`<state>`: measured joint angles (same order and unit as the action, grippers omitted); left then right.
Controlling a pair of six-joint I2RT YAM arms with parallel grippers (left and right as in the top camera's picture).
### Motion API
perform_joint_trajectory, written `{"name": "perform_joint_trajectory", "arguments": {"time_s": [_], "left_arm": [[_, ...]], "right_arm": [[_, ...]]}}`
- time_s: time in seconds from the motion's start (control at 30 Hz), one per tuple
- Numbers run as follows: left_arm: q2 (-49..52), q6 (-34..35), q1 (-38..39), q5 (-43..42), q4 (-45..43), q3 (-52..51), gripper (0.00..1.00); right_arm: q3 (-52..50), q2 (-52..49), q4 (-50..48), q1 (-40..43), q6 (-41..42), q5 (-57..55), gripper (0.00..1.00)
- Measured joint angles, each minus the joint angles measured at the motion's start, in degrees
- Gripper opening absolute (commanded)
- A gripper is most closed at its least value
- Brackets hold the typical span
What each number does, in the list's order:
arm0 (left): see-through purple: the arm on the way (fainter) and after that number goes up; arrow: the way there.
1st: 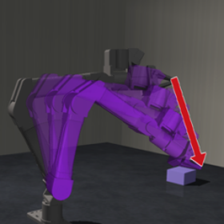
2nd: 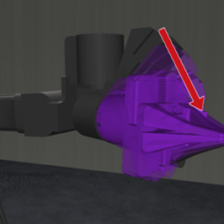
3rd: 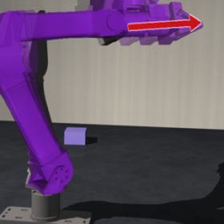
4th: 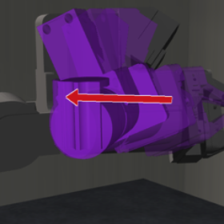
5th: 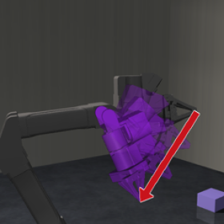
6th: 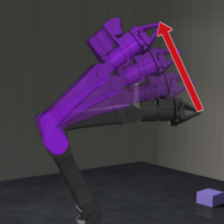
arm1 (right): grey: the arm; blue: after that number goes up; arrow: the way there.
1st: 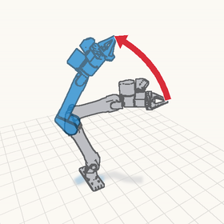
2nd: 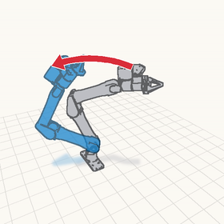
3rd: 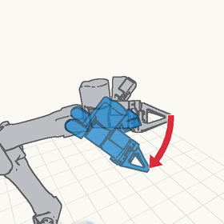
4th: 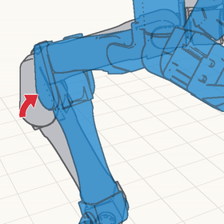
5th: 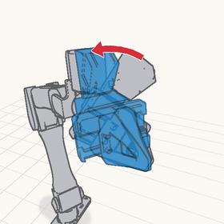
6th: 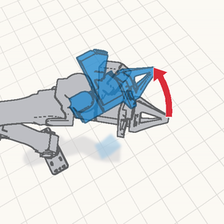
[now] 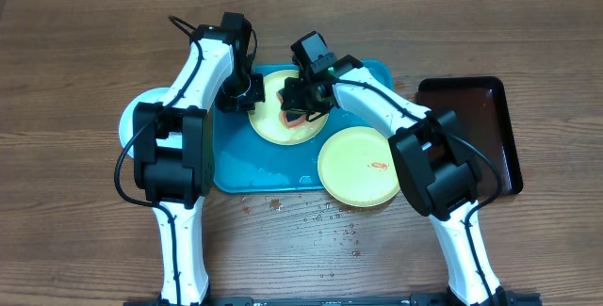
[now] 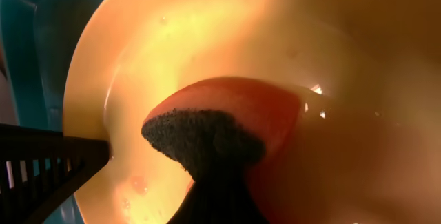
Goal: Clean dirty plates on tray and stack at the side
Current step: 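Scrub the yellow plate with the sponge in the right gripper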
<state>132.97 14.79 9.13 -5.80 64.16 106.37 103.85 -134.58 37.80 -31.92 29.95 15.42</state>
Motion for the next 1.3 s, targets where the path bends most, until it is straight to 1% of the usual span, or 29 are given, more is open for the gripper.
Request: {"name": "perform_joint_trajectory", "arguments": {"time_s": [0.17,0.33,0.43,0.53,0.7,0.83,1.1,1.3], "left_arm": [[0.0,0.0,0.0,-0.3,-0.6,0.0,0.04],[0.0,0.0,0.0,-0.4,-0.6,0.0,0.04],[0.0,0.0,0.0,-0.4,-0.6,0.0,0.04],[0.0,0.0,0.0,-0.7,-0.9,0.0,0.04],[0.0,0.0,0.1,-0.9,-1.2,0.0,0.04],[0.0,-0.3,0.1,-0.9,-1.2,0.0,0.04],[0.0,-1.5,0.0,-1.3,-1.4,-0.2,0.04],[0.0,-1.7,-0.1,-1.6,-1.4,-0.2,0.04]], "right_arm": [[2.8,-0.5,3.7,-0.3,-1.3,-7.8,0.04],[6.4,-1.0,11.0,0.2,-4.5,-18.6,0.04],[7.0,-1.0,14.6,0.6,-5.9,-22.0,0.04],[7.6,-1.0,17.5,0.5,-6.6,-22.9,0.04],[7.8,-1.0,19.4,0.4,-7.1,-19.6,0.04],[7.8,-1.1,18.2,0.3,-7.3,-11.9,0.04],[8.0,-3.0,11.9,-2.6,-7.5,-1.9,0.04],[8.0,-4.7,4.3,-3.0,-7.5,5.6,0.04]]}}
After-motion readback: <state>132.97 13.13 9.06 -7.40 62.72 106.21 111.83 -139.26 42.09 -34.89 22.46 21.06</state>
